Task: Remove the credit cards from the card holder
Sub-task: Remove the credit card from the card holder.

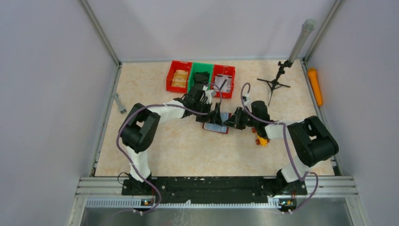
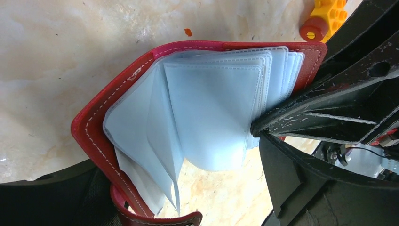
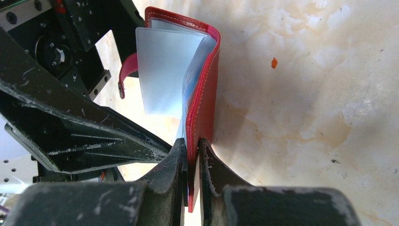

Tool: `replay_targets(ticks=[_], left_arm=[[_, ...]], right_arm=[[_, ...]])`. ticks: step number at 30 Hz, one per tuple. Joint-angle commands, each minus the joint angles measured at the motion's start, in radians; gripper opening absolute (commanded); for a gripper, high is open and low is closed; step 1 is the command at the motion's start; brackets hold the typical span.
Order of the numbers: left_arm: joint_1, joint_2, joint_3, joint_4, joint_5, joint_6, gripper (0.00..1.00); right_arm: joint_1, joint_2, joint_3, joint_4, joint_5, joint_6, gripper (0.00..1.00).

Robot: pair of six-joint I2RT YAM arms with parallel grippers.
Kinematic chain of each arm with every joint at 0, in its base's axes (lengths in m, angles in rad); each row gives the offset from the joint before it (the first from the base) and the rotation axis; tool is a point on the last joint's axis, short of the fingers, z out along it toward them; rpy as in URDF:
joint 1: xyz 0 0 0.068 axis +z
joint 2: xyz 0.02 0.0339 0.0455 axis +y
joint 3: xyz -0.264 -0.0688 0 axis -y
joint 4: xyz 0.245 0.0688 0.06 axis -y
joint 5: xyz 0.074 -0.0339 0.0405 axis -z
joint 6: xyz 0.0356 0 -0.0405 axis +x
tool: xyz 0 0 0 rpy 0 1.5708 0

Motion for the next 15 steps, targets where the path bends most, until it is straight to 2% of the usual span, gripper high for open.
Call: replay_targets(ticks=[1, 6, 7, 9, 10, 12, 15], left_arm=[[-0.012, 0.037, 0.042, -0.098, -0.083, 0.052, 0.98], [-0.019, 0.068, 0.062, -0.114, -0.093, 0.049, 0.97], [-0.02, 0.075, 0.068, -0.126, -0.106, 0.049, 0.94], [-0.019, 0.094, 0.086, -0.151, -0.121, 0.051, 0.81], [-0.019, 0.103, 0.095, -0.164, -0.122, 0.051, 0.79], [-0.019, 0.119, 0.11, -0.18, -0.119, 0.051, 0.79], [-0.021, 0.12, 0.112, -0.187, -0.113, 0.055, 0.88]], right_arm=[[-0.011, 0.016, 0.013, 0.087, -0.053, 0.024, 0.0], [-0.012, 0.02, 0.013, 0.089, -0.057, 0.026, 0.0], [-0.012, 0.019, 0.013, 0.089, -0.057, 0.025, 0.02], [-0.012, 0.019, 0.013, 0.087, -0.055, 0.025, 0.09], [-0.012, 0.02, 0.012, 0.089, -0.054, 0.024, 0.12], [-0.011, 0.02, 0.011, 0.086, -0.051, 0.024, 0.14], [-0.013, 0.02, 0.011, 0.082, -0.044, 0.024, 0.15]])
